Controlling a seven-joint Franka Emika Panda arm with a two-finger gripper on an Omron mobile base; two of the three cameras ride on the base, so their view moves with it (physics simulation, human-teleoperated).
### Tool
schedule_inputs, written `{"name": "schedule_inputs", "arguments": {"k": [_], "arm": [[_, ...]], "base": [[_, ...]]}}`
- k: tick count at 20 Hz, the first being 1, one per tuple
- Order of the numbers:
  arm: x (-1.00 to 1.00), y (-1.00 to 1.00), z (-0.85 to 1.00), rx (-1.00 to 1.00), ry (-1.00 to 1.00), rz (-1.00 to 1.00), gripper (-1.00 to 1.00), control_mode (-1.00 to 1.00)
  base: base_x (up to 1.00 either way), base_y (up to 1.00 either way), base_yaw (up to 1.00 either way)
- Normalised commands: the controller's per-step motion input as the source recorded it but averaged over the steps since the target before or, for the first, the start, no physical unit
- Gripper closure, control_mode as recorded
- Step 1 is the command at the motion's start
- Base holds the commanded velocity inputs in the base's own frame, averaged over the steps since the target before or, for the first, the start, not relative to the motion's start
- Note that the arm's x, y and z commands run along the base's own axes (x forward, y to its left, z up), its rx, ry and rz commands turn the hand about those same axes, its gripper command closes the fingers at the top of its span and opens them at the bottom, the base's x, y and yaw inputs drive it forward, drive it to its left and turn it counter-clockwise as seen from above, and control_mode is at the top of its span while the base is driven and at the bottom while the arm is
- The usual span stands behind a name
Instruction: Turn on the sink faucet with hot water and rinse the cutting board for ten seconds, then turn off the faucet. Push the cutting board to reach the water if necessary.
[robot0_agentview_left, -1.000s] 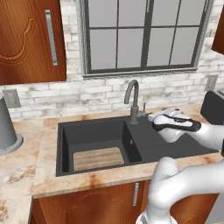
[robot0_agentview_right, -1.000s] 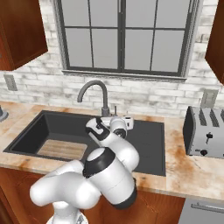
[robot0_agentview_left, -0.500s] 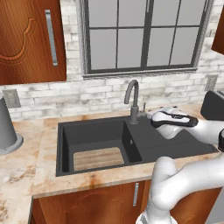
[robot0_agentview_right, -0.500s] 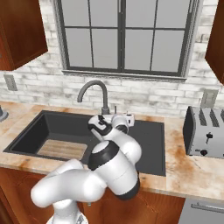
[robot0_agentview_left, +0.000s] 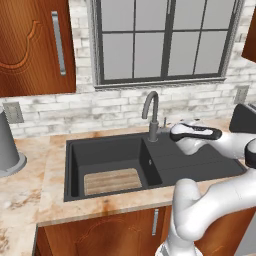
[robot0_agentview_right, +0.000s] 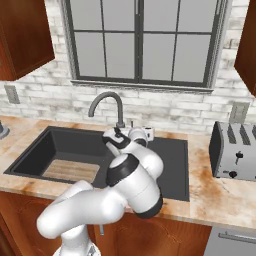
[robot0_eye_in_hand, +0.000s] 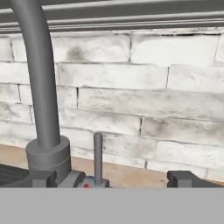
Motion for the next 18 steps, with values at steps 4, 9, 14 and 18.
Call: {"name": "schedule_inputs", "arguments": {"k": [4, 9, 14, 18], "arm": [[0.18, 0.00, -0.05, 0.00, 0.00, 0.00, -1.00, -1.00], [0.20, 0.00, -0.03, 0.00, 0.00, 0.00, -1.00, -1.00], [0.22, 0.00, -0.10, 0.00, 0.00, 0.00, -1.00, -1.00], [0.13, 0.07, -0.10, 0.00, 0.00, 0.00, -1.00, -1.00]], "base": [[0.00, 0.00, 0.00], [0.00, 0.00, 0.00], [0.00, 0.00, 0.00], [0.00, 0.00, 0.00]]}}
